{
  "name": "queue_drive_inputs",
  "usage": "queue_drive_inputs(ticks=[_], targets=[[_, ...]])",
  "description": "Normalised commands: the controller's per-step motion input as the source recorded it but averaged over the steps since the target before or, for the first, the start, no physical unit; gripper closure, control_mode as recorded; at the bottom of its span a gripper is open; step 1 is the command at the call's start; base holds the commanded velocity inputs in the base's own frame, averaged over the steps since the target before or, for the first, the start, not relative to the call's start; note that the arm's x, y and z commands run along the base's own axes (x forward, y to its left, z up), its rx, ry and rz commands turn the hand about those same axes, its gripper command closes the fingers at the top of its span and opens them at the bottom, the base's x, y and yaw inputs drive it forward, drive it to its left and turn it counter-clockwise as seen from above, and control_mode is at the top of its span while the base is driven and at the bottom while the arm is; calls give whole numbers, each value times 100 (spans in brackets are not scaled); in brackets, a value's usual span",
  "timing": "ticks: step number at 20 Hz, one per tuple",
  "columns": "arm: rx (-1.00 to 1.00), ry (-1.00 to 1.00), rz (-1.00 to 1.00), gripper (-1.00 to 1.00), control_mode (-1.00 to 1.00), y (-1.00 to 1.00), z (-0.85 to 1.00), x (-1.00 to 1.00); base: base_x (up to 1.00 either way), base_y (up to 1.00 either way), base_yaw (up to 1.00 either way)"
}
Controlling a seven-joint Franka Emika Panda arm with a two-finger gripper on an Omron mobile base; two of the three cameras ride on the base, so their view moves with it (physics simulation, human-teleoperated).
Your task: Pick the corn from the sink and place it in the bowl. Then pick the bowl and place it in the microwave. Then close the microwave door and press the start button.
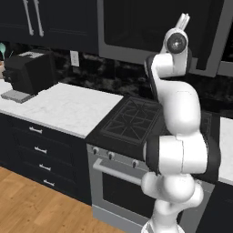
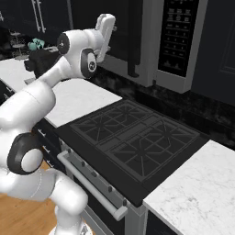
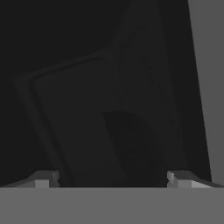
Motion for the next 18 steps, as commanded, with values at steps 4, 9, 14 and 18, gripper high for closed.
queue_drive_inputs(ticks=[4, 9, 14, 18], targets=[[3, 0, 0, -100, -100, -20, -1, 70, 0, 0, 0], [5, 0, 0, -100, -100, -30, -13, 79, 0, 0, 0], [1, 0, 0, -100, -100, 5, -19, 25, 0, 0, 0], [1, 0, 0, -100, -100, 68, 2, -82, 0, 0, 0]])
